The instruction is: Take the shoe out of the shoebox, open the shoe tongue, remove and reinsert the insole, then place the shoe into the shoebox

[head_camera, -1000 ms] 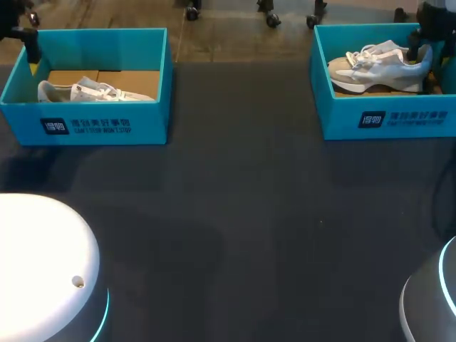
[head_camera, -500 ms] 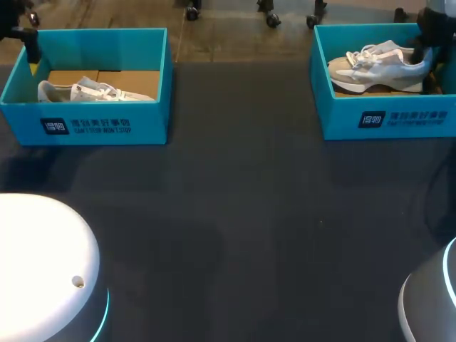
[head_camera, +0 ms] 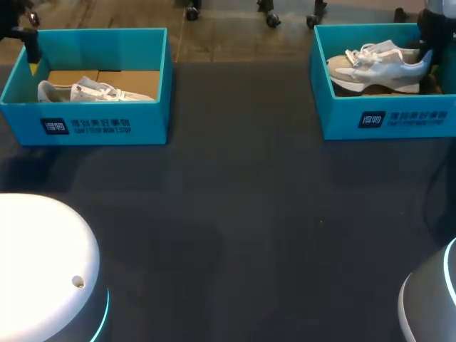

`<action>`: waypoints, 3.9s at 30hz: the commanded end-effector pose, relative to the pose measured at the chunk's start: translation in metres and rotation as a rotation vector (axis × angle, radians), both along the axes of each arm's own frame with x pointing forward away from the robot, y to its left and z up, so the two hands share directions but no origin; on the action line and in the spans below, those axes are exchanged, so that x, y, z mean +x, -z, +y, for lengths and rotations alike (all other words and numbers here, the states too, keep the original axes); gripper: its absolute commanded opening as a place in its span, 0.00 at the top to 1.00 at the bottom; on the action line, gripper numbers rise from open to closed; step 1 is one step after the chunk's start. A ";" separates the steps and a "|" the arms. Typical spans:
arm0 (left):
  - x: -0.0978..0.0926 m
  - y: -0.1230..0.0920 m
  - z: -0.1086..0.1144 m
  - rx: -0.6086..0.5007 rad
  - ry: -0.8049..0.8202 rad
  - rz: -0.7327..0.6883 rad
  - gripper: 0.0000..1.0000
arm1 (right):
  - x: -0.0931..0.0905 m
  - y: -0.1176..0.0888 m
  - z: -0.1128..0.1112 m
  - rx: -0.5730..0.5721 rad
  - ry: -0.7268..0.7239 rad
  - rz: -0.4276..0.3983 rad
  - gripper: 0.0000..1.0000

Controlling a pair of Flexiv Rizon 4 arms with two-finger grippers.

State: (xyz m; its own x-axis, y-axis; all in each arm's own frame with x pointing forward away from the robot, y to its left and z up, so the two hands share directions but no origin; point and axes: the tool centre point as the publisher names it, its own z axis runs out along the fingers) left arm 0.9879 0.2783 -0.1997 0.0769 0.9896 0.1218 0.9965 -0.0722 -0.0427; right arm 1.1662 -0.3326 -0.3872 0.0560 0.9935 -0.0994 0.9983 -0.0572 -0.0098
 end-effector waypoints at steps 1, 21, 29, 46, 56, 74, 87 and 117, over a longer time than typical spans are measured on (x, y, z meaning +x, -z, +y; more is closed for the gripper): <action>0.000 0.000 0.000 0.002 0.000 -0.001 0.00 | 0.008 -0.002 -0.002 0.000 0.016 0.082 1.00; 0.000 0.000 0.000 0.002 0.000 -0.001 0.00 | -0.010 -0.114 -0.004 -0.049 0.131 0.034 1.00; 0.000 0.000 0.000 0.002 0.000 -0.001 0.00 | -0.028 -0.165 0.015 -0.068 0.116 0.002 1.00; 0.000 0.000 0.000 0.002 0.000 -0.001 0.00 | -0.100 -0.252 0.088 -0.158 0.106 -0.088 1.00; 0.000 0.000 0.000 0.002 0.000 -0.001 0.00 | -0.163 -0.277 0.155 -0.185 0.123 -0.135 1.00; 0.000 0.000 0.000 0.002 0.000 -0.001 0.00 | -0.256 -0.261 0.203 -0.215 0.063 -0.164 1.00; 0.000 0.000 0.000 0.002 0.000 -0.001 0.00 | -0.316 -0.223 0.237 -0.252 0.031 -0.174 1.00; 0.000 0.000 0.000 0.002 0.000 -0.001 0.00 | -0.354 -0.143 0.319 -0.233 0.048 -0.132 1.00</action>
State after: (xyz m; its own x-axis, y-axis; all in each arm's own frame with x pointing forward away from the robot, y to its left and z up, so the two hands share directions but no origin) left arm 0.9878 0.2784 -0.1997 0.0768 0.9896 0.1218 0.9965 -0.0721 -0.0427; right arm 0.8045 -0.0370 -0.2255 0.1277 0.9489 -0.2885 0.9855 -0.0885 0.1450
